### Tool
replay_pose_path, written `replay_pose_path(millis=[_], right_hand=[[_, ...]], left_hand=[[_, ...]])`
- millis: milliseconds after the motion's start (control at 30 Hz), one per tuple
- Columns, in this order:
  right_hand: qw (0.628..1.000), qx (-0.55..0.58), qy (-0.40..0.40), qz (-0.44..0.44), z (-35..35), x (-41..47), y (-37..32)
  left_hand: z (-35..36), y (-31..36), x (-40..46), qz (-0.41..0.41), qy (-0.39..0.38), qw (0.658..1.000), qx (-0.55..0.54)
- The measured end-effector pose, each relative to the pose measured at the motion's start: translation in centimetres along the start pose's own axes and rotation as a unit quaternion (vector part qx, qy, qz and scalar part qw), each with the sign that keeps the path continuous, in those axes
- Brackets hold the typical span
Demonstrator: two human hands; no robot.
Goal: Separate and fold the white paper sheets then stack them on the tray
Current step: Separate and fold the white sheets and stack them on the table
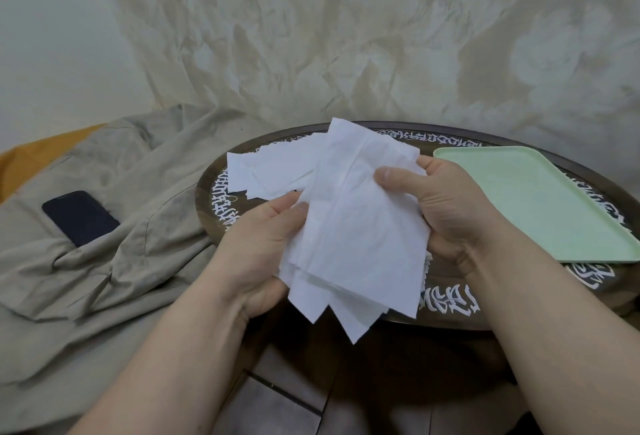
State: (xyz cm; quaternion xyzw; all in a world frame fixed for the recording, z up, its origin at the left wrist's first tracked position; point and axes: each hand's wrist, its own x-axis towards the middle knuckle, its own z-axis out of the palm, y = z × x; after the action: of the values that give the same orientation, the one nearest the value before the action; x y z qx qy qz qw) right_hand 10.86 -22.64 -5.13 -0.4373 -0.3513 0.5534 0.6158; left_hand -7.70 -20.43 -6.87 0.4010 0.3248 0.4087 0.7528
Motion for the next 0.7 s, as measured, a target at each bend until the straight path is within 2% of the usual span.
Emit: replay_pose_path(millis=[167,333,567,700], right_hand=[[0.999,-0.005,0.038,-0.016,0.0,0.0,0.0],[0.995,-0.001,0.095,-0.043,0.0,0.2,0.1],[0.980,-0.015,0.177,-0.088,0.0,0.6,0.7],[0.970,0.006,0.221,-0.105,-0.2,1.2,1.0]], left_hand=[[-0.1,0.1,-0.2,-0.036,-0.053,0.998,0.022],[-0.1,-0.6,0.2,-0.014,-0.003,0.997,0.081],[0.0,-0.8,0.5,0.013,0.040,0.999,-0.002],[-0.3,-0.8,0.5,0.041,-0.024,0.998,-0.050]])
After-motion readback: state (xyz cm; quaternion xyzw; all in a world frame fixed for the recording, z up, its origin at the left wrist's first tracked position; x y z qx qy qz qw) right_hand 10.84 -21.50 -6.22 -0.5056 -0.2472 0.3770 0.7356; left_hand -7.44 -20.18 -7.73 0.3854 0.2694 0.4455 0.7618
